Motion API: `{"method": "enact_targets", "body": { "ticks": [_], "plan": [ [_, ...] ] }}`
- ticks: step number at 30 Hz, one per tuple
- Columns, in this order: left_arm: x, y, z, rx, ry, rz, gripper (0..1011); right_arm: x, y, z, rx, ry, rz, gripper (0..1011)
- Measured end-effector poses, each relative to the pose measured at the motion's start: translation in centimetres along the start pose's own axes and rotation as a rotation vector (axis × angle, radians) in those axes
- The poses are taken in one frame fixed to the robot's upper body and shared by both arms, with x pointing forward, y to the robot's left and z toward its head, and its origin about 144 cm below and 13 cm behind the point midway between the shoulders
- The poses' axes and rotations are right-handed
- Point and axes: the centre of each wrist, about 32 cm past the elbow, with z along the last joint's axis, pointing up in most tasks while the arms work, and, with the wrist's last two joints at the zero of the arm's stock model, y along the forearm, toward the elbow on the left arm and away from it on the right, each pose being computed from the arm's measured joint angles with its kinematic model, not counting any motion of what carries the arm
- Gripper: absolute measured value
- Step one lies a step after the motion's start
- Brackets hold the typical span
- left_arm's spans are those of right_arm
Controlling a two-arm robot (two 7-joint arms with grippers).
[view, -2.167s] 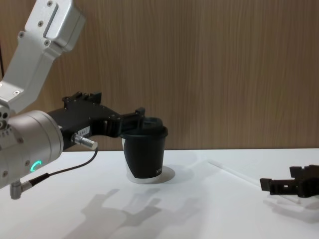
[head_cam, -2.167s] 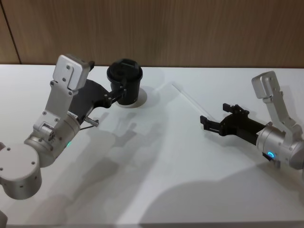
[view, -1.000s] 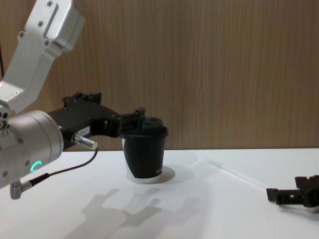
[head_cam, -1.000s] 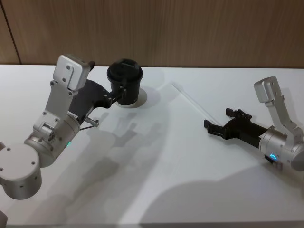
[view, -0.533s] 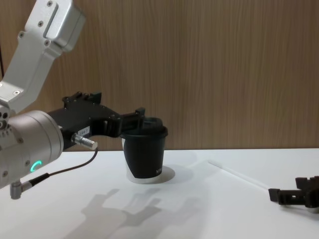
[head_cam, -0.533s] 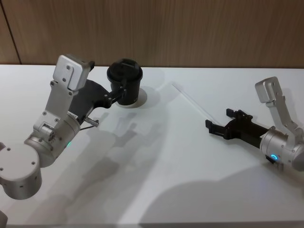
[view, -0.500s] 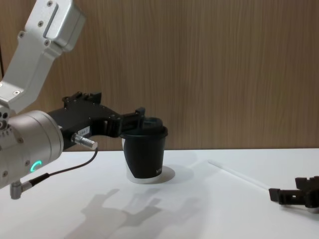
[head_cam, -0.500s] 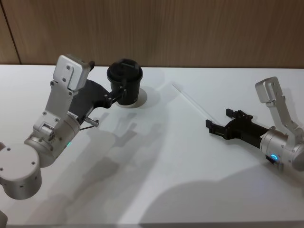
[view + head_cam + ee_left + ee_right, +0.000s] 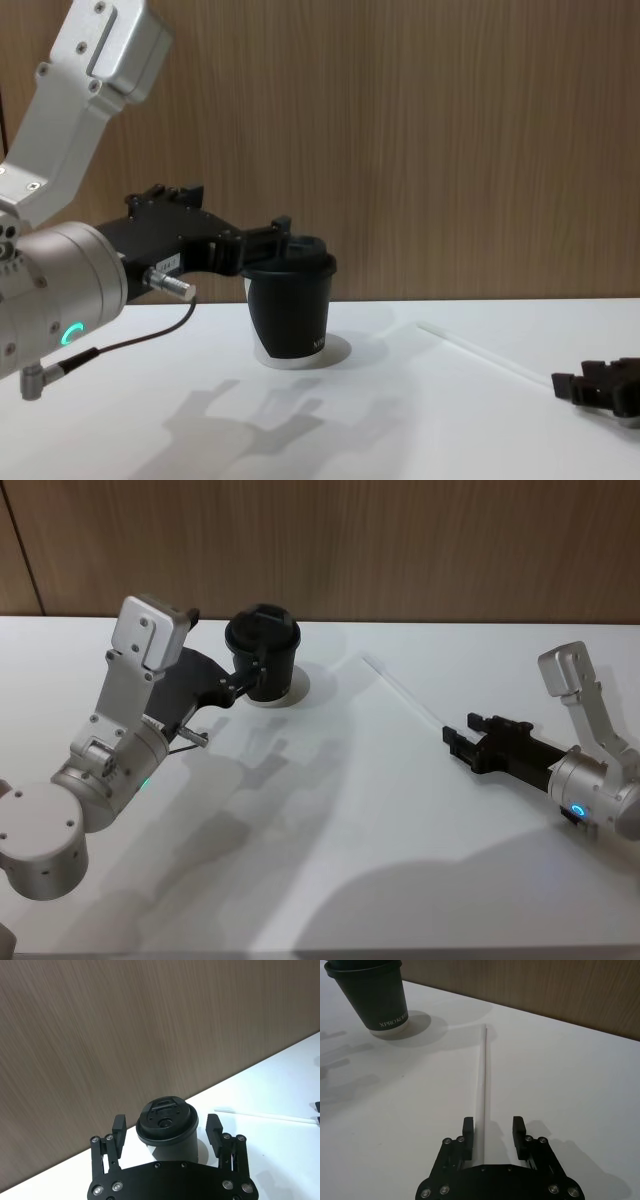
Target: Pick up the straw with one hand, pass it to the other hand, and insert it into the cup.
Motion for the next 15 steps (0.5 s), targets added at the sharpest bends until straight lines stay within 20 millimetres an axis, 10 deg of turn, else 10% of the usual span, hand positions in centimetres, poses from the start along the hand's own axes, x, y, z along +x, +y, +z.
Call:
{"method": "enact_targets", "body": {
  "ticks": [15],
  "plan": [
    [0.0, 0.0, 0.0, 0.0, 0.0, 0.0, 1000, 0.01, 0.0, -0.04, -0.001, 0.001, 0.0, 74]
  ]
}}
